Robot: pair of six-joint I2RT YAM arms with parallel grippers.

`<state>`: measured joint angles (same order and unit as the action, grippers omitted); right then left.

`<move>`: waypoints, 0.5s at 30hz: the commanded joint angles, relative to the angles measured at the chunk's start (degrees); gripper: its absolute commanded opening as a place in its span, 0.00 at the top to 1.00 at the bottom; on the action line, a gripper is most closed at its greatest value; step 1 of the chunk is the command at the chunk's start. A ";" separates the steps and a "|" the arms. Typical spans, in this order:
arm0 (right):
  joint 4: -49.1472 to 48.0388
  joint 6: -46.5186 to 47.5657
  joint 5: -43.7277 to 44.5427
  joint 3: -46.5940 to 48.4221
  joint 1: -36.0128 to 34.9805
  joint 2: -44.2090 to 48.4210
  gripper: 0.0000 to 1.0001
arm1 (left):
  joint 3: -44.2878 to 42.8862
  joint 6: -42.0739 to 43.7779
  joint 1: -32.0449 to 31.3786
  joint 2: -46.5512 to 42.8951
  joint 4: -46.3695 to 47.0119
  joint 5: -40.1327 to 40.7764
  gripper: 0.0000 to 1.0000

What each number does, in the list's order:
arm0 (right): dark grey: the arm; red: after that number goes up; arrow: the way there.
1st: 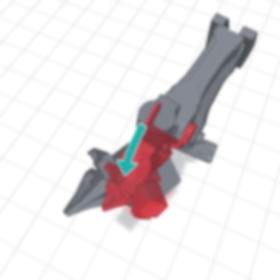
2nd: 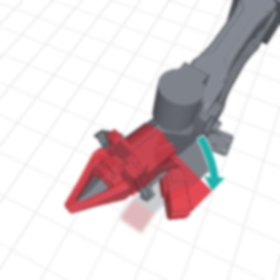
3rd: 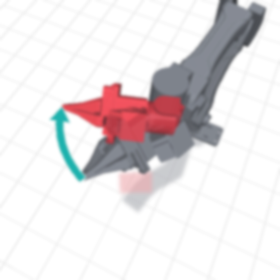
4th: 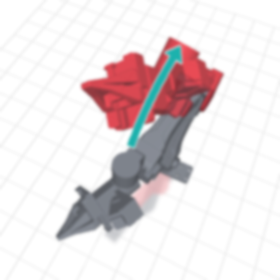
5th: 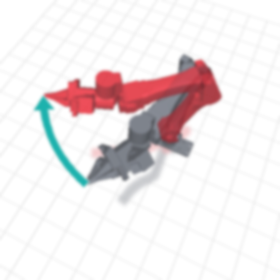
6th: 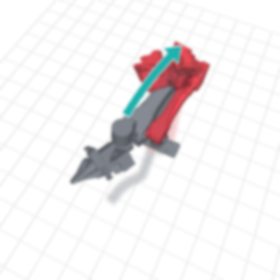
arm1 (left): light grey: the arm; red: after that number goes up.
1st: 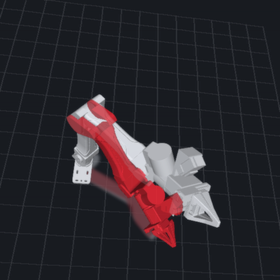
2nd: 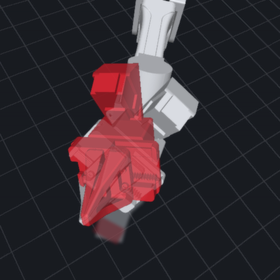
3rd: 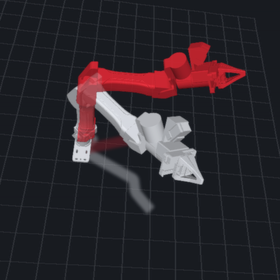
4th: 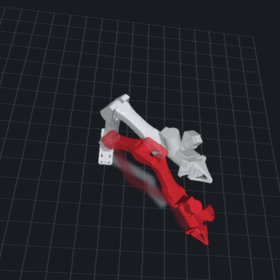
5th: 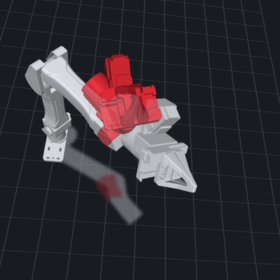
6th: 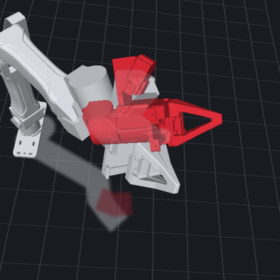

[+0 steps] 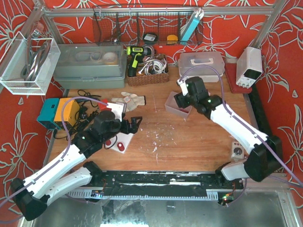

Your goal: Install the large spring

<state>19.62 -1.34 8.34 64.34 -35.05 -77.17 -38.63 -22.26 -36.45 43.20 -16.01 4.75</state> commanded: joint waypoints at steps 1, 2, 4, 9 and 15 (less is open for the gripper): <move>16.95 8.77 -7.64 7.32 5.71 -6.53 0.27 | 0.82 7.24 -0.20 2.05 3.22 -2.57 0.00; 18.53 10.38 -9.61 8.89 6.65 -7.99 0.31 | 0.69 7.31 -0.20 2.73 2.44 -2.53 0.00; 22.18 13.17 -12.35 12.18 8.78 -11.91 0.41 | 0.30 7.45 -0.12 3.86 1.12 -3.50 0.00; 28.10 19.02 -15.77 17.94 11.07 -21.34 0.58 | 1.41 8.68 -0.12 3.87 1.55 -4.96 0.00; 32.75 23.85 -18.36 23.19 14.77 -28.10 0.63 | 3.58 9.18 -0.12 2.93 3.59 -7.46 0.00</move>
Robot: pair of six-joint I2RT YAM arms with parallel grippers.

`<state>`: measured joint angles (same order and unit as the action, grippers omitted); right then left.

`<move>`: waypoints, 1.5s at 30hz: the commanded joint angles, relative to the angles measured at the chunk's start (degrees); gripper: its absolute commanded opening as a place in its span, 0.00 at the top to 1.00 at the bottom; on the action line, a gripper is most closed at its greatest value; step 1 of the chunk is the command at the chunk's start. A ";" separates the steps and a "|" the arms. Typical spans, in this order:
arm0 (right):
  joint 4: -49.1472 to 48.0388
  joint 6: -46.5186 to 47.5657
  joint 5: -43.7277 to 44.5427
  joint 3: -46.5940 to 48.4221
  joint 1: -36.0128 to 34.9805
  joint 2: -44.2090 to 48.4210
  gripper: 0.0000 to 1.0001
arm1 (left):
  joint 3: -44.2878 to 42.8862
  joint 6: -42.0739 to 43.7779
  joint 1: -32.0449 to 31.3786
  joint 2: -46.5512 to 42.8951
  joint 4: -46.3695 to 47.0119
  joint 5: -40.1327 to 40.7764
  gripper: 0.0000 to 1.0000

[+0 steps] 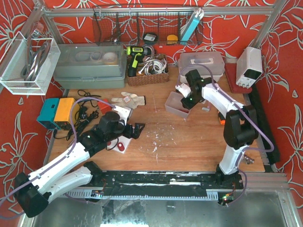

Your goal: Install the large spring

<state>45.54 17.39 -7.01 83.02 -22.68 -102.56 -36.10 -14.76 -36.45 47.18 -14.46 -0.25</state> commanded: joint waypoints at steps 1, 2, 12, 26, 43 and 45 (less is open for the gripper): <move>7.52 5.20 -1.93 5.65 2.73 -3.98 0.63 | 1.70 2.01 -0.12 -1.30 2.52 -2.75 0.00; 8.21 5.24 -1.55 6.97 2.84 -5.25 0.64 | 2.33 2.29 -0.12 -1.60 2.91 -2.63 0.00; 16.90 13.23 -10.50 11.61 2.88 -10.08 0.60 | 2.62 3.61 -0.12 -2.09 2.63 -1.16 0.00; 22.50 16.38 -7.77 19.31 2.99 -18.95 0.56 | 2.52 3.72 -0.12 -2.19 2.42 -0.48 0.00; 22.66 15.11 -1.57 23.23 2.81 -27.10 0.56 | 2.43 3.69 -0.12 -1.33 2.11 0.37 0.00; 22.73 14.71 -1.15 23.69 2.74 -27.16 0.57 | 2.36 3.69 -0.12 -1.38 2.15 0.34 0.00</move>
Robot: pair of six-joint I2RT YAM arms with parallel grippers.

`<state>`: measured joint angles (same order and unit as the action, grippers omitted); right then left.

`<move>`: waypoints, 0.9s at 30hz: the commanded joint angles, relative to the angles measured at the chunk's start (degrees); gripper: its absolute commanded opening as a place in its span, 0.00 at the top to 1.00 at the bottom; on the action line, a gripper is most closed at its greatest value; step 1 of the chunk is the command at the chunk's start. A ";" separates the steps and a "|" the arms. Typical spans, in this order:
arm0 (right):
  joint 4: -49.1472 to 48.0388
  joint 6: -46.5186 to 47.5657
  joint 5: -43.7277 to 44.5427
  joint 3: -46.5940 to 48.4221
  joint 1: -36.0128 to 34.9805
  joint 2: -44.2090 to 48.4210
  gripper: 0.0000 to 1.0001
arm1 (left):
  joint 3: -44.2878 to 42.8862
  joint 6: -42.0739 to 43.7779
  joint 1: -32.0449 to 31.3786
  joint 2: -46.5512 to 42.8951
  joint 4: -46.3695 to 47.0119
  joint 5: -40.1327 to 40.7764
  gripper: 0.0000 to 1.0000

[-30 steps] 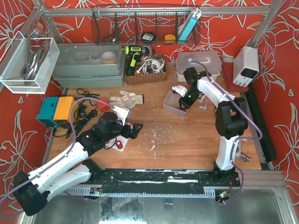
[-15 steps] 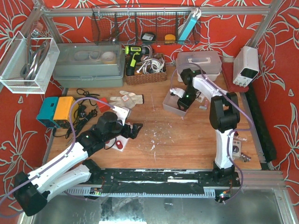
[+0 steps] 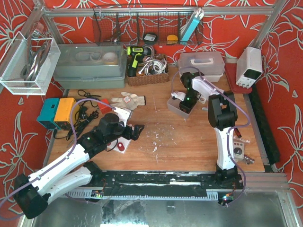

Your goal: Install the large spring

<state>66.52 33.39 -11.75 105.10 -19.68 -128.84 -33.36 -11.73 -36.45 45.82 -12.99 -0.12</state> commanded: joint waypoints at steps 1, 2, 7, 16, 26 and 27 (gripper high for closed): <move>1.88 -1.37 3.91 1.94 -0.37 -0.97 0.57 | -0.38 0.65 -0.12 -0.03 0.69 0.21 0.00; 1.84 -1.52 4.37 2.16 -0.45 -1.05 0.59 | -0.39 0.70 -0.12 -0.11 0.69 0.27 0.00; 1.74 -2.18 4.25 2.22 -0.64 -1.05 0.63 | -0.22 0.76 -0.07 -0.25 0.94 0.38 0.00; -2.88 -4.76 7.10 0.54 -0.97 0.08 0.71 | -1.01 0.59 0.31 -0.14 0.01 1.28 0.00; -6.83 -5.03 6.97 -3.51 -2.39 9.35 0.91 | -0.14 -3.39 0.54 -5.45 -1.17 8.78 0.00; -7.13 -5.16 7.11 -3.67 -2.51 10.33 0.93 | -0.08 -3.66 0.57 -6.09 -1.38 9.62 0.00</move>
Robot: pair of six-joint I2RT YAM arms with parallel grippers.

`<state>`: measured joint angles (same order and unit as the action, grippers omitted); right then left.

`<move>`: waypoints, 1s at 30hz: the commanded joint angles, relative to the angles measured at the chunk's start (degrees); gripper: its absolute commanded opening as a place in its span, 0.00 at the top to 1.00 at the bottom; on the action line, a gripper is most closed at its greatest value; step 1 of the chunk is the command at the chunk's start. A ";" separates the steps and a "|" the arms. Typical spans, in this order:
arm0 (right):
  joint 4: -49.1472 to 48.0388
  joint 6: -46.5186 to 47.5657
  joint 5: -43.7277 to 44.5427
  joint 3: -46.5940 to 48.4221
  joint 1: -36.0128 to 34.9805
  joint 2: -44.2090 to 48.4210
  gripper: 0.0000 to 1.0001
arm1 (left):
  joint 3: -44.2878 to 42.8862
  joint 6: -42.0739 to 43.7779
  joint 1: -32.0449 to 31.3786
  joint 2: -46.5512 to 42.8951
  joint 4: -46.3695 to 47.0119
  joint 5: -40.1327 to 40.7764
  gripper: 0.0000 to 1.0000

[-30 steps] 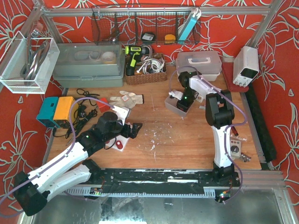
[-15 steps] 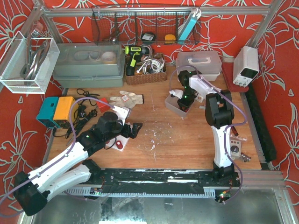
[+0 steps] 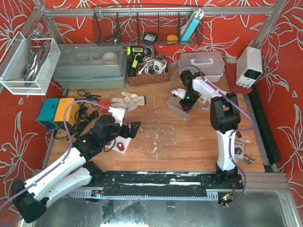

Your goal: Install the large spring

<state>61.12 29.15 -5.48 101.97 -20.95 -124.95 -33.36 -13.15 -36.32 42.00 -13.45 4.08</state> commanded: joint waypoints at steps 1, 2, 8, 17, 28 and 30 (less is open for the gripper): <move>-1.85 -1.28 1.17 -0.58 -1.47 7.33 0.96 | 0.03 -2.41 0.42 -2.92 -1.03 5.91 0.00; -2.03 -1.61 1.34 -0.63 -1.62 8.33 0.97 | 0.24 -2.44 0.40 -3.63 -0.98 6.09 0.00; -5.98 -4.57 2.16 -2.76 -3.56 14.57 1.00 | 1.72 -2.89 0.38 -6.92 0.76 5.30 0.01; -10.40 -11.54 6.61 -6.89 -8.18 26.63 1.00 | 0.20 -5.23 0.37 -7.70 -0.60 3.07 0.13; -29.57 -19.94 6.11 -25.29 -22.46 47.21 1.00 | -3.78 -14.77 0.39 -3.99 -1.46 -10.93 0.32; -34.51 -20.48 4.74 -30.18 -24.31 50.58 1.00 | -4.13 -16.17 0.42 -3.50 -1.12 -13.96 0.34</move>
<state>38.35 12.25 0.97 78.54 -42.57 -79.55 -35.92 -25.21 -36.05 37.74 -14.96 -2.52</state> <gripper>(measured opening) 0.328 0.678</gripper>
